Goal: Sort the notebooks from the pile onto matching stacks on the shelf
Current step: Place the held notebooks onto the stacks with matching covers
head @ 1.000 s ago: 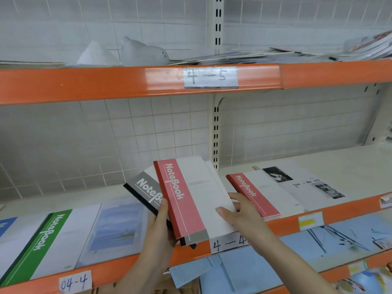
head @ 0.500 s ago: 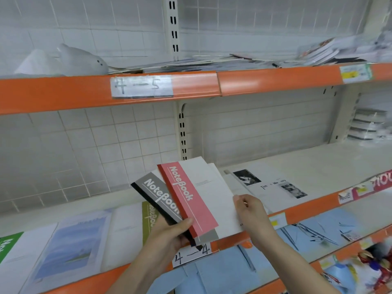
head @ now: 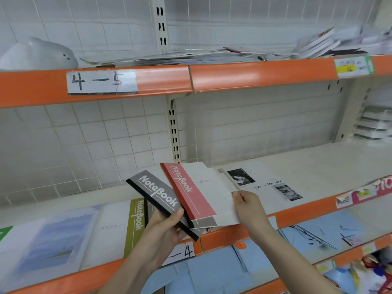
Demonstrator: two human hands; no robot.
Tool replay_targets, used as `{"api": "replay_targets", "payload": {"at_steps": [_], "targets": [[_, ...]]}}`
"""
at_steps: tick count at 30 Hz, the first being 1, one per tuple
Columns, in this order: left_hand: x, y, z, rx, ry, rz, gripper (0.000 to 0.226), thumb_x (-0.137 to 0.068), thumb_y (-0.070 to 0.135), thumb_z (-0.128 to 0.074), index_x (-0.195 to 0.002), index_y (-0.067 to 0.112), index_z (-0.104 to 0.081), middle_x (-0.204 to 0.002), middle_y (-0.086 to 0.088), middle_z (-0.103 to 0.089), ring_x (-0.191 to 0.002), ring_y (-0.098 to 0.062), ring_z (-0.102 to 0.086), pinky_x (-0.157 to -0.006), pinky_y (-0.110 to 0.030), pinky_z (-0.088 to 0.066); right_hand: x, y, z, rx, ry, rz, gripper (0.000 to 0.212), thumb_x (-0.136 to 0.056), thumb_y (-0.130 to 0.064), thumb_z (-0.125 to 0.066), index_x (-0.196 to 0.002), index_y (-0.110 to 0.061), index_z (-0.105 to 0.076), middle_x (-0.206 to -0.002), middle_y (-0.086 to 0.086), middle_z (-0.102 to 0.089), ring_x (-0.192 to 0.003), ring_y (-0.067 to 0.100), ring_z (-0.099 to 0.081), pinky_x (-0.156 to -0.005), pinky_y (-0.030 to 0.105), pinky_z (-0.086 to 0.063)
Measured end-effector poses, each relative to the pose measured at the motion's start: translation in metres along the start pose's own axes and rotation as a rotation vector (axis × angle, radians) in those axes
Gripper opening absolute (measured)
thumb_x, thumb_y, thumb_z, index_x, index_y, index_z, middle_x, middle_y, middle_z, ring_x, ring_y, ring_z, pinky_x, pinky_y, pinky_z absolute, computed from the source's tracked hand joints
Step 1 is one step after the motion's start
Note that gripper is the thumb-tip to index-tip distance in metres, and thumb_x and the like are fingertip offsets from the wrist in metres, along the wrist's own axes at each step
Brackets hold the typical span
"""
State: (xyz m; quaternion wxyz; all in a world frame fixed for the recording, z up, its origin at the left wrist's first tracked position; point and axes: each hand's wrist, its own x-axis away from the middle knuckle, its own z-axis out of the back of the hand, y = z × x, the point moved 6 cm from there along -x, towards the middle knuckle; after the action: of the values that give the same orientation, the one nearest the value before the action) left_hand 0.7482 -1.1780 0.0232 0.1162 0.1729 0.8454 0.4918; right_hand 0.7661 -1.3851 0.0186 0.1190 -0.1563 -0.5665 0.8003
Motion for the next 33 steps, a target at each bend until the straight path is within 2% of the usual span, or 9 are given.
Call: {"api": "replay_targets", "payload": {"at_steps": [4, 8, 11, 14, 18, 21, 23, 29, 33], "targets": [[0.002, -0.002, 0.0, -0.036, 0.022, -0.008, 0.102, -0.047, 0.027, -0.096, -0.135, 0.014, -0.046, -0.127, -0.012, -0.062, -0.116, -0.03, -0.061, -0.08, -0.039, -0.056, 0.002, -0.005, -0.004, -0.056, -0.003, 0.052, 0.029, -0.098, -0.014, -0.041, -0.07, -0.01, -0.046, -0.062, -0.004, -0.041, -0.059, 0.012, -0.038, -0.054, 0.024, -0.027], [0.003, 0.001, 0.008, 0.039, 0.064, -0.034, 0.106, -0.044, 0.02, -0.097, -0.137, 0.014, -0.046, -0.129, -0.013, -0.061, -0.117, -0.029, -0.06, -0.079, -0.037, -0.057, 0.006, -0.005, -0.015, -0.158, -0.228, -0.055, 0.016, -0.093, -0.033, -0.056, -0.099, -0.019, -0.062, -0.089, -0.006, -0.07, -0.079, 0.006, -0.066, -0.064, 0.019, -0.045], [0.004, 0.007, 0.002, 0.042, 0.059, -0.054, 0.084, -0.063, 0.01, -0.086, -0.136, 0.014, -0.046, -0.128, -0.012, -0.062, -0.116, -0.028, -0.061, -0.082, -0.038, -0.057, 0.004, -0.001, -0.015, -0.237, -0.284, -0.105, 0.019, -0.092, -0.031, -0.059, -0.105, -0.018, -0.063, -0.092, -0.001, -0.072, -0.079, 0.009, -0.069, -0.063, 0.019, -0.048], [0.004, 0.013, 0.002, -0.003, 0.127, -0.101, 0.054, -0.076, -0.004, -0.057, -0.125, 0.019, -0.053, -0.117, -0.008, -0.068, -0.107, -0.025, -0.065, -0.081, -0.042, -0.058, -0.006, 0.002, -0.008, -0.242, -0.201, -0.104, 0.015, -0.095, -0.023, -0.056, -0.104, -0.013, -0.062, -0.088, 0.002, -0.07, -0.071, 0.013, -0.065, -0.055, 0.018, -0.046], [0.003, 0.029, 0.03, 0.08, 0.324, -0.19, 0.035, -0.088, -0.006, -0.044, -0.113, 0.013, -0.059, -0.103, -0.006, -0.073, -0.089, -0.021, -0.071, -0.074, -0.04, -0.059, -0.027, 0.008, 0.02, -0.177, 0.075, -0.069, 0.016, -0.096, -0.011, -0.047, -0.098, -0.004, -0.062, -0.072, 0.005, -0.057, -0.054, 0.017, -0.048, -0.05, 0.027, -0.044], [0.008, 0.045, 0.052, 0.134, 0.396, -0.243, 0.043, -0.094, -0.004, -0.038, -0.087, 0.012, -0.077, -0.101, -0.009, -0.073, -0.087, -0.021, -0.072, -0.07, -0.034, -0.06, -0.038, 0.016, 0.031, -0.01, 0.124, -0.037, 0.02, -0.095, -0.008, -0.044, -0.093, 0.0, -0.063, -0.069, 0.008, -0.058, -0.059, 0.024, -0.051, -0.063, 0.038, -0.047], [0.013, 0.054, 0.063, 0.137, 0.427, -0.283, 0.051, -0.094, -0.004, -0.037, -0.078, 0.019, -0.079, -0.104, -0.007, -0.072, -0.092, -0.021, -0.071, -0.078, -0.038, -0.058, -0.04, 0.021, 0.029, 0.142, 0.101, -0.009, 0.021, -0.094, -0.006, -0.044, -0.092, 0.005, -0.062, -0.073, 0.015, -0.06, -0.065, 0.029, -0.053, -0.067, 0.043, -0.05], [0.019, 0.051, 0.079, 0.143, 0.467, -0.299, 0.042, -0.093, -0.006, -0.037, -0.118, 0.014, -0.064, -0.12, -0.009, -0.067, -0.103, -0.023, -0.067, -0.085, -0.042, -0.054, -0.032, 0.027, 0.019, 0.432, 0.069, 0.055, 0.024, -0.098, -0.008, -0.04, -0.111, 0.001, -0.058, -0.093, 0.018, -0.064, -0.079, 0.029, -0.055, -0.064, 0.031, -0.037], [0.022, 0.045, 0.074, 0.19, 0.471, -0.299, 0.044, -0.093, -0.007, -0.036, -0.114, 0.016, -0.067, -0.118, -0.009, -0.067, -0.099, -0.023, -0.069, -0.081, -0.04, -0.056, -0.026, 0.021, 0.017, 0.55, 0.088, 0.085, 0.029, -0.098, -0.006, -0.039, -0.121, 0.005, -0.05, -0.097, 0.023, -0.064, -0.085, 0.035, -0.058, -0.065, 0.032, -0.037]]}}
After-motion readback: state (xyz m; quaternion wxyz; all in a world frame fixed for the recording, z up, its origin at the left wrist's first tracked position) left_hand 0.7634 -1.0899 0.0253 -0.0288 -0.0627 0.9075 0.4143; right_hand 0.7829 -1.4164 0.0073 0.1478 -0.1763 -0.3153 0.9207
